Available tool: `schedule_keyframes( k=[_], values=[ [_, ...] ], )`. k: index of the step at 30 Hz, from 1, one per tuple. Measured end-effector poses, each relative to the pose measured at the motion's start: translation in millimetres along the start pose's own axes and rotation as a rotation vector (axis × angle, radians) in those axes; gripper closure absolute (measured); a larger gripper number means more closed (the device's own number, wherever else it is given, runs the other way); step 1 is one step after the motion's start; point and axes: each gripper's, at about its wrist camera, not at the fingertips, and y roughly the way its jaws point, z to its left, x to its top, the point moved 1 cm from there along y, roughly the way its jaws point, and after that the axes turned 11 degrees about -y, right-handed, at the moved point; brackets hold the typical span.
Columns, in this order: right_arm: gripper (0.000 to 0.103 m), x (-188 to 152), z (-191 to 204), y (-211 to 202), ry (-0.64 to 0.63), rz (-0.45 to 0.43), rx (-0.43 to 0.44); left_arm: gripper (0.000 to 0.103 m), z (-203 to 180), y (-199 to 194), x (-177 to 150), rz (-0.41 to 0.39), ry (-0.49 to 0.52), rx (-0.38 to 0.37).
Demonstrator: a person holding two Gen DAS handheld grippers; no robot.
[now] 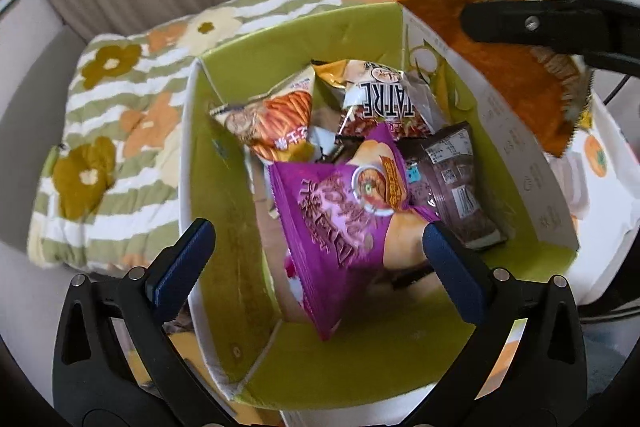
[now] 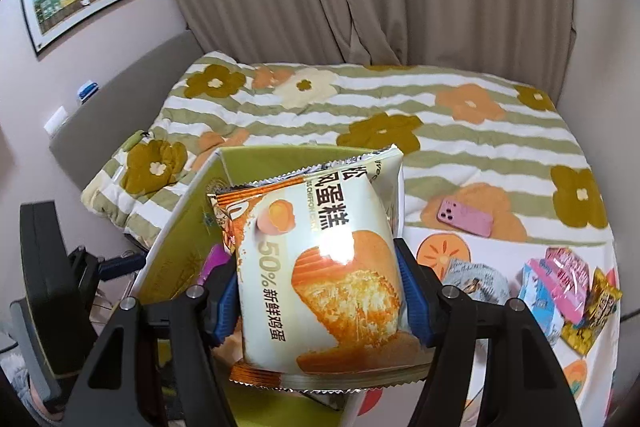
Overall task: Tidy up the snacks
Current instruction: 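Carry both bags into the green box and open both grippers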
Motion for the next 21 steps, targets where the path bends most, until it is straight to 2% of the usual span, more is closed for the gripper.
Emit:
schedule_keyframes(
  k=[10,16,18,19,20,21],
  values=[
    [0.04,8,9,36,0.009,0.068,0.072,0.0,24,-4,-2,0.003,-0.082,0.006],
    [0.037,8,11,59,-0.016,0.122,0.066,0.0,32,-1,4,0.009,-0.113,0.022],
    [0.02,7,11,58,-0.029,0.107,0.066,0.0,34,1,2,0.018,-0.12,0.031],
    [0.005,5,10,55,-0.034,0.092,0.068,0.0,34,1,1,0.021,-0.121,0.036],
    [0.001,4,11,53,-0.038,0.082,0.067,0.0,34,1,0,0.022,-0.122,0.039],
    [0.001,2,10,51,-0.042,0.075,0.065,0.0,35,1,-1,0.024,-0.126,0.043]
  ],
)
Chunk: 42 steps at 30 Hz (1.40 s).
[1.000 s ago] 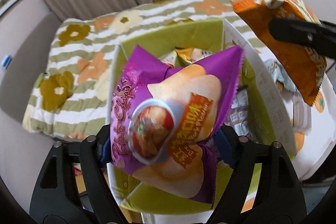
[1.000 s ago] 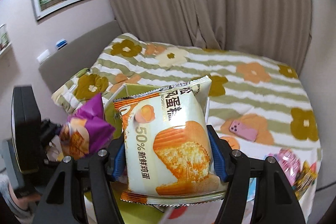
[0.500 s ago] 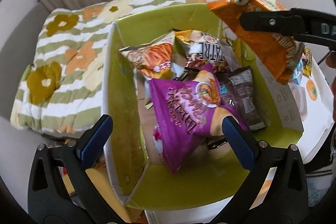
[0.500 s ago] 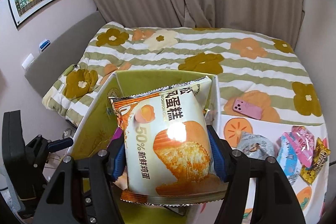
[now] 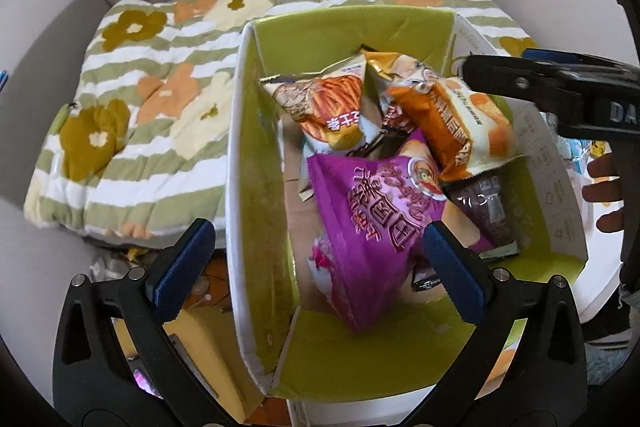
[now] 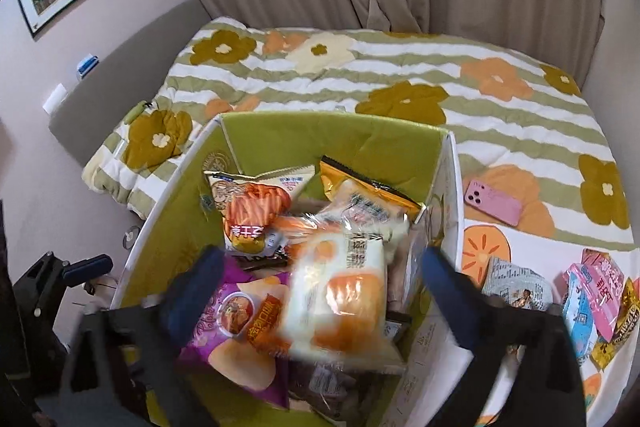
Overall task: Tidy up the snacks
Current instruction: 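Carry both bags into the green box and open both grippers, then move both tools back over the remaining snack pile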
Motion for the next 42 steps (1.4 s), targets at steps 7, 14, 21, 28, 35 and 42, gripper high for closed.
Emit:
schedule_keyframes(
  k=[7,14,21,28,35,42],
  values=[
    [0.001,-7,-2,-12,0.013,-0.009,0.023,0.0,1,-8,-2,-0.014,-0.035,0.001],
    [0.001,-10,5,-42,0.015,-0.055,0.01,0.0,-2,-37,-1,-0.084,-0.044,0.004],
    [0.001,-21,8,-82,0.031,-0.098,-0.046,0.0,-15,-64,-4,-0.145,-0.029,-0.059],
    [0.001,-45,-19,-127,0.102,-0.122,-0.11,0.0,-58,-81,-6,-0.188,0.028,-0.168],
    [0.001,-79,-70,-169,0.174,-0.162,-0.192,0.0,-120,-89,-11,-0.195,0.099,-0.21],
    [0.001,-113,-135,-183,0.211,-0.149,-0.186,0.0,-200,-77,-26,-0.153,0.116,-0.236]
  ],
)
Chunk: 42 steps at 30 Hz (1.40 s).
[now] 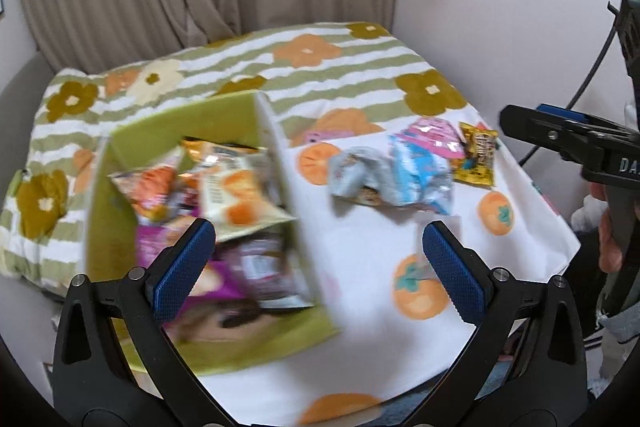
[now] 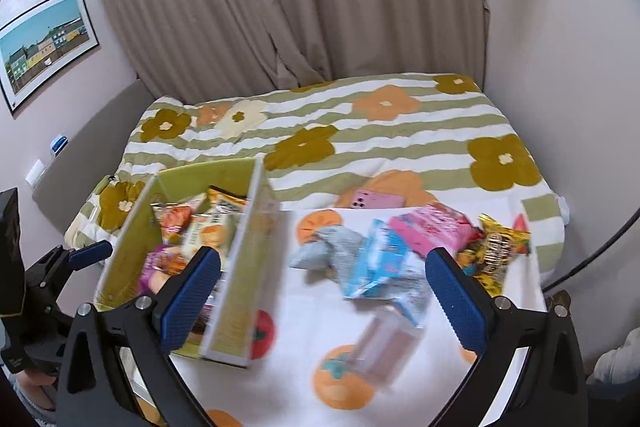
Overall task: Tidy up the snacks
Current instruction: 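Move both tools back over the remaining snack pile, then grasp the white packet with the left gripper while the right grasps the blue-white bag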
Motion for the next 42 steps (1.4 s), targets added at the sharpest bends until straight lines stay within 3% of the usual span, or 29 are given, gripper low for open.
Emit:
schedule_keyframes(
  k=[11,17,25,29,37,39,42],
  values=[
    [0.001,-22,-71,42,-0.155,0.073,0.119,0.0,-75,77,-42,0.139,-0.04,-0.044],
    [0.001,-32,-83,74,-0.323,0.052,0.217,0.0,-101,126,-69,0.178,-0.04,-0.05],
    [0.001,-42,-85,127,-0.522,0.074,0.342,0.001,-126,172,-94,0.189,0.049,-0.045],
    [0.002,-45,-85,142,-0.588,0.085,0.37,0.013,-130,187,-99,0.216,0.051,-0.049],
    [0.014,-52,-80,160,-0.681,0.118,0.42,0.015,-140,205,-104,0.251,0.043,-0.042],
    [0.014,-53,-80,162,-0.691,0.122,0.429,0.031,-140,208,-105,0.269,0.043,-0.021],
    [0.014,-54,-78,168,-0.703,0.132,0.435,0.04,-138,205,-105,0.253,0.067,0.003]
  ],
)
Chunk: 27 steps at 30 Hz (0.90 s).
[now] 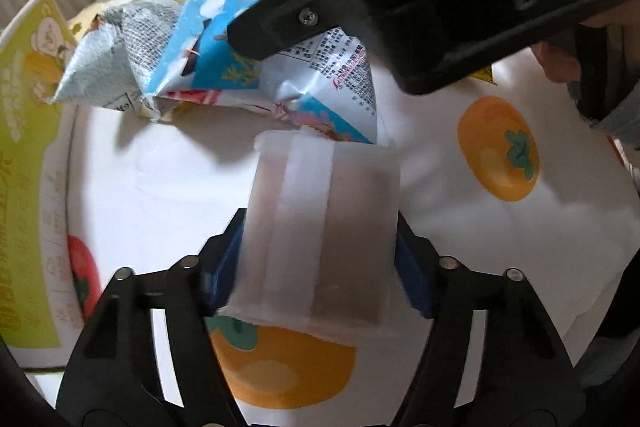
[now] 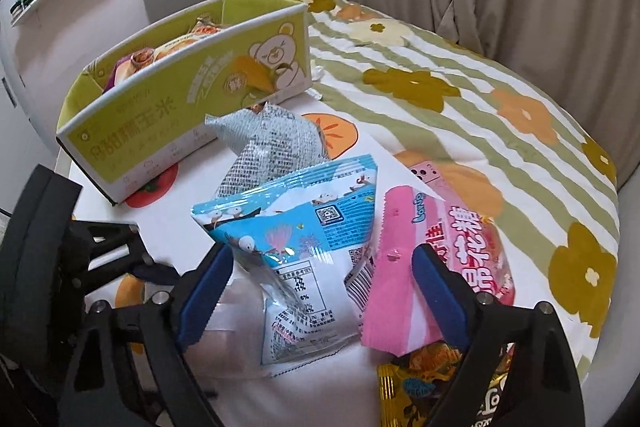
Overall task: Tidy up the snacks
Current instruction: 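Grasp the white packet with the left gripper while the right grasps the blue-white bag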
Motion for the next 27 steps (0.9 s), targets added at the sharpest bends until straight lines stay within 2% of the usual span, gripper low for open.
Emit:
schedule_keyframes(
  k=[4,20,22,27],
  values=[
    [0.017,2,1,7,-0.015,0.01,0.016,0.041,10,-1,-1,0.004,-0.024,0.011],
    [0.018,6,9,29,-0.064,0.049,0.026,0.042,72,-15,-7,0.014,-0.172,0.114],
    [0.022,5,12,32,-0.069,0.062,0.032,0.042,82,-17,-7,0.013,-0.199,0.116],
    [0.026,1,12,36,-0.051,0.082,0.027,0.042,96,-18,-8,0.01,-0.232,0.125]
  ],
)
